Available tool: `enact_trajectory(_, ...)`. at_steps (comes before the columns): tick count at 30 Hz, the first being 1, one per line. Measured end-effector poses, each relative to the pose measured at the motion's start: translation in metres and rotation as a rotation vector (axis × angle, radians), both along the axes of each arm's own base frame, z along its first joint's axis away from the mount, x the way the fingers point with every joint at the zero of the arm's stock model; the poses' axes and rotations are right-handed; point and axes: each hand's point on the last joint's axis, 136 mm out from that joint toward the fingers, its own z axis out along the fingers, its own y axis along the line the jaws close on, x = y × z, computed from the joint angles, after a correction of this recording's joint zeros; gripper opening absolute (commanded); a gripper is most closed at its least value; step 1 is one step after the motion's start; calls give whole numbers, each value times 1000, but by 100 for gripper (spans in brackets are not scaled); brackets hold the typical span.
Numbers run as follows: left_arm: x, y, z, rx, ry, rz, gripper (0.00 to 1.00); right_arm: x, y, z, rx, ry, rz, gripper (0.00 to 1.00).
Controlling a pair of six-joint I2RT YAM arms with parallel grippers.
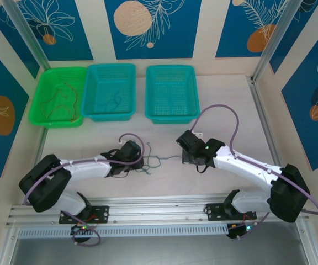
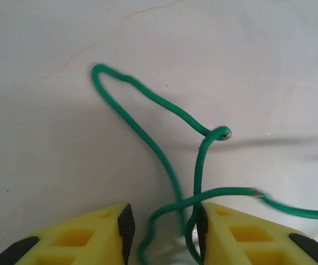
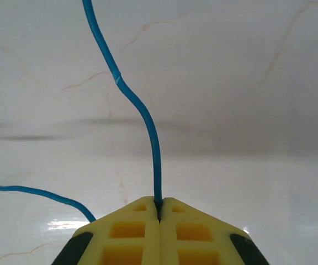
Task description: Untangle the cables
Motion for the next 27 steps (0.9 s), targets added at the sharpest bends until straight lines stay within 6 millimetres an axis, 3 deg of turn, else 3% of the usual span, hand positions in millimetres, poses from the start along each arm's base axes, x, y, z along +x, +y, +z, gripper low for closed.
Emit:
enact_trajectory(3,2,6,2,4,-14,16,41,1,-24,3,-29,-4,-106,0)
enact_trajectory(8,0,32,3,64,-27,72,43,5,-53,18,-20,-48,-218,0)
enact_trajectory(12,0,42,13,85,-59,67,66,7,-50,34,59,-95,-202,0)
enact_trajectory(16,3,39,51,39,-167,5,78,11,-18,61,243,-157,-82,0)
enact_trajectory(21,2,38,143,-91,-410,-61,80,30,36,119,433,-244,113,0)
enact_trajectory(25,-9,27,218,-216,-574,-170,82,66,92,176,504,-339,268,0)
enact_trajectory(27,-18,21,241,-263,-618,-235,84,89,119,193,521,-379,330,0)
